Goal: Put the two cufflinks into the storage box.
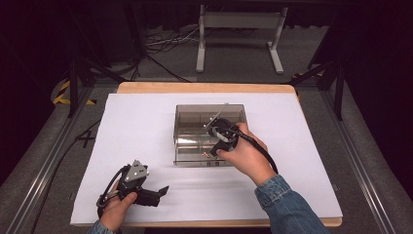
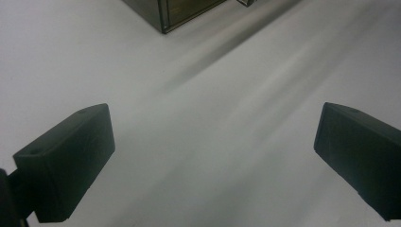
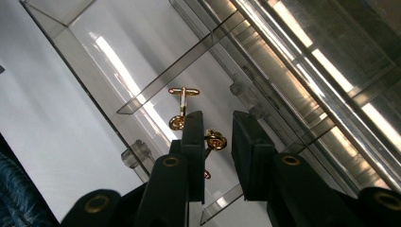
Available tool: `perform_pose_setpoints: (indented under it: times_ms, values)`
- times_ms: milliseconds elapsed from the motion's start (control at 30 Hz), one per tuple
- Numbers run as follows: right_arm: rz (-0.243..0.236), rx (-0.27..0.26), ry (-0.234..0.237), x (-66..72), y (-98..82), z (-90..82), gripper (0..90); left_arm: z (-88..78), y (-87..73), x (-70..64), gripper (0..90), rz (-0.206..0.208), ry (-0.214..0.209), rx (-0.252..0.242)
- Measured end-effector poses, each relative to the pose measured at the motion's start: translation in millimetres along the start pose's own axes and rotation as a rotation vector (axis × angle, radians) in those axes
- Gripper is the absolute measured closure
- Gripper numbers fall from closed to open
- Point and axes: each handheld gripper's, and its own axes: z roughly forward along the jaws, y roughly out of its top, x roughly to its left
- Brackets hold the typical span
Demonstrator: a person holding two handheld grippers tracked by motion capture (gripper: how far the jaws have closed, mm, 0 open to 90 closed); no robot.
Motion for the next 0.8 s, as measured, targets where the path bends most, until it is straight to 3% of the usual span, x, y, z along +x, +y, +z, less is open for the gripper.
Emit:
perform_pose_setpoints:
  times_ms: [433, 800]
  values:
    - [-0.025, -0.082, 0.005, 7.5, -7.6, -27.4, 73.3, 0.5, 0.1, 0.2, 0.2, 0.005, -0.002, 0.004]
    - [-0.049, -0.167, 0.039, 14.4, -24.3, -56.9, 69.5, 0.3, -0.3, 0.6, 0.2, 0.001, 0.000, 0.006]
